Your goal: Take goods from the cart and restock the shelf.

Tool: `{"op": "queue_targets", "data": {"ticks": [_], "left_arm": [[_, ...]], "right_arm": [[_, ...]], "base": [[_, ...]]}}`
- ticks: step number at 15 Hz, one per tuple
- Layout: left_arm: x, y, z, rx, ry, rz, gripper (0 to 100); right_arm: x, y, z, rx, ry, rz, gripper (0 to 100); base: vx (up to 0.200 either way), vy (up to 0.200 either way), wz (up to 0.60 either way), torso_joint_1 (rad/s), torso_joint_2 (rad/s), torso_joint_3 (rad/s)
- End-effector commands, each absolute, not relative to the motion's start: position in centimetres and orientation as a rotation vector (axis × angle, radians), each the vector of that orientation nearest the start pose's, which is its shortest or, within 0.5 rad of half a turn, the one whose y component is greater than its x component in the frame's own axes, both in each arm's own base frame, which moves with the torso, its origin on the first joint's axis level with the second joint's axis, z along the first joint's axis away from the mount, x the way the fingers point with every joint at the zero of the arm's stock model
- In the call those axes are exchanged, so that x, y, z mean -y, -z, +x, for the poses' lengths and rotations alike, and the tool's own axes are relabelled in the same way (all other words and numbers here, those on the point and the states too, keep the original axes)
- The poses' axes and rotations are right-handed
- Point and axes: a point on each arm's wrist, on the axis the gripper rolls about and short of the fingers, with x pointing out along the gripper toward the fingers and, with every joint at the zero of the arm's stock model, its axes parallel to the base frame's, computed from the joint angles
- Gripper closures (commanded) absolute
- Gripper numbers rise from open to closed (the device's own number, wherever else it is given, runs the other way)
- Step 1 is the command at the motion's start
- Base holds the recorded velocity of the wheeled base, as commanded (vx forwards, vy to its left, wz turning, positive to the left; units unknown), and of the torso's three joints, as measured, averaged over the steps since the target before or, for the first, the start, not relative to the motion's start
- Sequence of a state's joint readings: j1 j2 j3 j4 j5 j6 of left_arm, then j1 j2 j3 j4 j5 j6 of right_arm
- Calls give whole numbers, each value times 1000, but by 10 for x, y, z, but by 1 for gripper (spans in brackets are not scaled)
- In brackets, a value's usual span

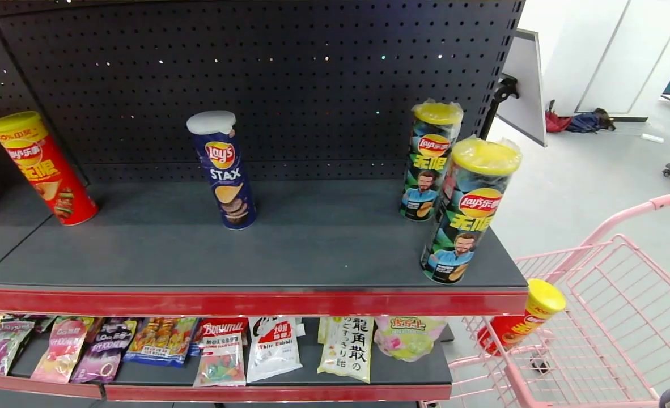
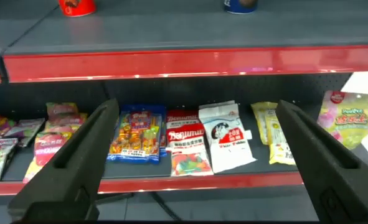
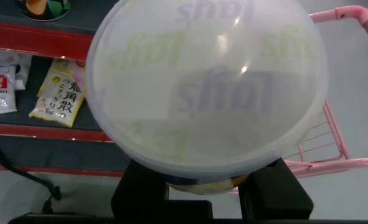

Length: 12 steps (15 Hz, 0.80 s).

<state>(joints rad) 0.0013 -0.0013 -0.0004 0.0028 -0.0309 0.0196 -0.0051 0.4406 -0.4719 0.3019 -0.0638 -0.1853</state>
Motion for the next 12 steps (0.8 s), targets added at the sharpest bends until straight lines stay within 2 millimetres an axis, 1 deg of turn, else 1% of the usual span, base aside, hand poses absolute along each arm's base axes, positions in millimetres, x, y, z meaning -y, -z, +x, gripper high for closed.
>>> {"op": "queue_targets", "data": {"ticks": [1,2,4,12], "left_arm": [[1,-75,-23,-1,28,21,0],[1,-75,-23,-1,28,23,0],[1,-76,-23,0,28,21,0],[1,-75,-23,-1,29,18,0]], "right_arm": [[1,-169,-19,-198,36,-186,100],[1,-164,-23,-179,34,-187,100],[1,-154,-29,-158,36,-188,100],[0,-148,-34,-132,-7,-178,100]], "base": [[0,0,0,0,0,0],[0,0,0,0,0,0],[0,200,0,5,5,-2],[0,200,0,1,1,1]]}}
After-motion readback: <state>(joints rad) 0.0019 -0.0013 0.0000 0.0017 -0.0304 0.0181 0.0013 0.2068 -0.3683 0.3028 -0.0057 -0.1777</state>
